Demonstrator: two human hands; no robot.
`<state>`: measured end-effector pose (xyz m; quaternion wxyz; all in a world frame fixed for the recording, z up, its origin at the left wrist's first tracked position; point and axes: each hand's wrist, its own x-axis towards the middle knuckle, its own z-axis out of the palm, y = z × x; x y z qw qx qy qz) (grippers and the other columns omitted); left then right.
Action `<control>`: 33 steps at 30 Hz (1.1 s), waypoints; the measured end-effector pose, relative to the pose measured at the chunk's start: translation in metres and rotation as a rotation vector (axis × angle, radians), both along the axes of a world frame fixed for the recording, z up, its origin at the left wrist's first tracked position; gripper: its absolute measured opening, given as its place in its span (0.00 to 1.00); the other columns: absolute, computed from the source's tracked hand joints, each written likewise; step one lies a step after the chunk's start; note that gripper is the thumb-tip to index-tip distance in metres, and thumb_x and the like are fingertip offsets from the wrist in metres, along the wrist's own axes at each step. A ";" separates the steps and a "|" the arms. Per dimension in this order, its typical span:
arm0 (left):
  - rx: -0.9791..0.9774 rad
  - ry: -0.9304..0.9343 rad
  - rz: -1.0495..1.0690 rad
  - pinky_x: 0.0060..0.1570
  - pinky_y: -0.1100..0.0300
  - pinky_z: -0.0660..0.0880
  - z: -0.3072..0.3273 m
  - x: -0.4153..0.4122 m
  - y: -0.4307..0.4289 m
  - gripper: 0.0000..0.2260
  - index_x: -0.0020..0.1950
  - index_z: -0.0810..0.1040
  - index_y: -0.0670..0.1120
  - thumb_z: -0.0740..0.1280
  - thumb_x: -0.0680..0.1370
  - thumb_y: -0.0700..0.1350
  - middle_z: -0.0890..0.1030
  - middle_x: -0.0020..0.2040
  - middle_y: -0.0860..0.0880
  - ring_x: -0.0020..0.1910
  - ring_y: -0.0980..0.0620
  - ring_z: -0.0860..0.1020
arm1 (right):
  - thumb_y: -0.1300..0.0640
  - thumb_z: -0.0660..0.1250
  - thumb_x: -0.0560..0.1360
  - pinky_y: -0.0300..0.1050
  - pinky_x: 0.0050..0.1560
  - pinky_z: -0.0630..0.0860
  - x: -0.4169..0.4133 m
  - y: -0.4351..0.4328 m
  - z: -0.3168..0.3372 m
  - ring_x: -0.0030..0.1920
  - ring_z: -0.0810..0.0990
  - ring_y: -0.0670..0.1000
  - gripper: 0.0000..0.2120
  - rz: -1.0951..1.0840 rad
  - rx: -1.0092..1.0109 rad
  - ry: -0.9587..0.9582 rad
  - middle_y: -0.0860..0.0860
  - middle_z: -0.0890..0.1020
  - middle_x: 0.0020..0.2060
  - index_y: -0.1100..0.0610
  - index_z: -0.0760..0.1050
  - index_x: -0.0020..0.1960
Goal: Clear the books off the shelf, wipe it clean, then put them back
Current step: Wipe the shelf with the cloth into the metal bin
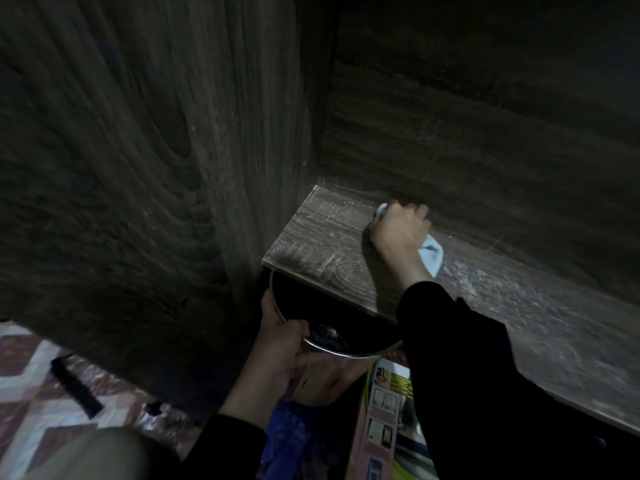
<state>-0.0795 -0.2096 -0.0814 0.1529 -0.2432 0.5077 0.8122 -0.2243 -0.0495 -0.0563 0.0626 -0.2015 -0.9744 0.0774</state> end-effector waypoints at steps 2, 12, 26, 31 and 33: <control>0.001 0.019 0.013 0.26 0.53 0.79 0.002 0.001 0.001 0.34 0.72 0.62 0.52 0.53 0.73 0.23 0.74 0.57 0.47 0.45 0.49 0.75 | 0.55 0.58 0.79 0.52 0.63 0.65 -0.015 -0.023 0.001 0.68 0.64 0.60 0.17 0.051 -0.002 -0.020 0.61 0.72 0.65 0.59 0.72 0.65; 0.002 0.026 0.044 0.46 0.45 0.79 -0.007 -0.001 0.000 0.36 0.72 0.63 0.54 0.55 0.72 0.23 0.77 0.62 0.43 0.55 0.41 0.78 | 0.59 0.64 0.75 0.50 0.60 0.60 -0.048 -0.073 0.003 0.66 0.65 0.57 0.15 0.410 -0.203 0.030 0.56 0.76 0.58 0.55 0.70 0.61; -0.051 0.018 0.002 0.50 0.39 0.77 -0.004 -0.001 -0.002 0.35 0.72 0.63 0.56 0.55 0.72 0.24 0.76 0.61 0.45 0.58 0.40 0.76 | 0.69 0.62 0.68 0.45 0.50 0.58 -0.049 -0.049 -0.016 0.56 0.70 0.58 0.15 0.596 -0.205 0.249 0.57 0.75 0.49 0.58 0.67 0.53; -0.043 -0.030 -0.003 0.29 0.50 0.80 -0.001 -0.002 0.001 0.35 0.72 0.62 0.58 0.54 0.73 0.25 0.74 0.62 0.45 0.53 0.42 0.76 | 0.67 0.62 0.62 0.46 0.49 0.52 -0.047 -0.056 0.001 0.56 0.65 0.53 0.22 0.578 -0.312 0.086 0.50 0.70 0.48 0.52 0.59 0.50; -0.050 -0.014 0.005 0.41 0.44 0.80 0.000 -0.003 0.003 0.37 0.73 0.61 0.57 0.55 0.73 0.24 0.75 0.62 0.46 0.57 0.41 0.76 | 0.66 0.61 0.62 0.45 0.46 0.51 -0.039 -0.054 -0.001 0.54 0.65 0.54 0.20 0.650 -0.328 0.078 0.51 0.70 0.47 0.51 0.60 0.49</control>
